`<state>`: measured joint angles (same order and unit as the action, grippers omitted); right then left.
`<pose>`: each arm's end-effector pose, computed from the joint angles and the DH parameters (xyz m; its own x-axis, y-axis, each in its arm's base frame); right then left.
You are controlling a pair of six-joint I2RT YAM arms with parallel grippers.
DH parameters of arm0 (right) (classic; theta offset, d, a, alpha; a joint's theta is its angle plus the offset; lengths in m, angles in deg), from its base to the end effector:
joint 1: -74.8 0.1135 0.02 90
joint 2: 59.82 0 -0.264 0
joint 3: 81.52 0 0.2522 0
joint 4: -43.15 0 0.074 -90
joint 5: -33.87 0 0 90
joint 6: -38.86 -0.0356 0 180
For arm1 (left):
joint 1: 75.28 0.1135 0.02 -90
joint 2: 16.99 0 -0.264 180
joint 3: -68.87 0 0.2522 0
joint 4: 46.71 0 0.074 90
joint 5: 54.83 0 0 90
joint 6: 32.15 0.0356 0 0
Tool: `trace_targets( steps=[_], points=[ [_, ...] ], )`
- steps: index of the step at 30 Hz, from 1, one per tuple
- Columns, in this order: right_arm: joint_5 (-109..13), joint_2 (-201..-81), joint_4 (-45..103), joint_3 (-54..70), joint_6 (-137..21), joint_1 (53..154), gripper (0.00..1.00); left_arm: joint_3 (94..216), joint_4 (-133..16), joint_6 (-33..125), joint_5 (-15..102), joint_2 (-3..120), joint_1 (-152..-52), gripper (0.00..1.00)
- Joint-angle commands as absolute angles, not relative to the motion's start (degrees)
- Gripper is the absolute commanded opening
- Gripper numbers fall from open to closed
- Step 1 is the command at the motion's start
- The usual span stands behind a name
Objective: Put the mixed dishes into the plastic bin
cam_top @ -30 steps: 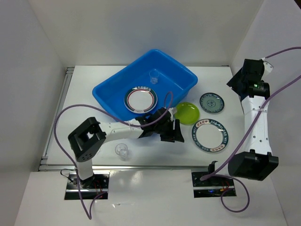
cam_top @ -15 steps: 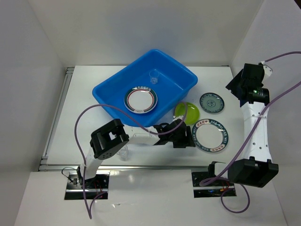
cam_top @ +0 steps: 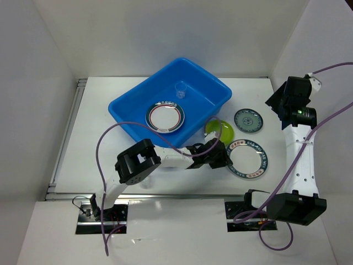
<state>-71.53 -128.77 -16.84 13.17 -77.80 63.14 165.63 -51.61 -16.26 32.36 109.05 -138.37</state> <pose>0.2350 -0.0581 0.4084 -0.3087 0.5054 -0.8058 0.6136 0.7531 0.2373 0.2215 -0.4325 0.1421 -0.9086 -0.3324 -0.2530 -0.0057 0.6155 -0.7881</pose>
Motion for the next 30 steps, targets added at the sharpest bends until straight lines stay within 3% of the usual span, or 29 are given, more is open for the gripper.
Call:
trace_targets(
  steps=[1, 6, 13, 18, 30],
  points=[
    [-71.77, -127.32, -14.11, 12.31, -76.81, 63.28, 0.66, 167.96, -50.28, -18.61, 29.29, 111.68, -138.56, 0.52],
    [-71.25, -126.27, -13.59, 11.79, -76.28, 63.28, 0.66, 169.45, -50.80, -19.94, 27.70, 113.87, -139.09, 0.34],
    [-70.11, -125.65, -13.06, 11.26, -76.28, 63.28, 0.66, 169.99, -51.77, -21.25, 24.89, 114.41, -140.23, 0.27],
    [-69.40, -125.04, -12.53, 10.21, -76.28, 63.28, 0.66, 171.04, -53.17, -21.25, 23.05, 114.41, -140.76, 0.00],
    [-70.46, -123.37, -11.48, 11.78, -76.28, 63.28, 0.66, 171.31, -61.43, -7.82, 25.58, 100.36, -140.76, 0.00]
  ],
)
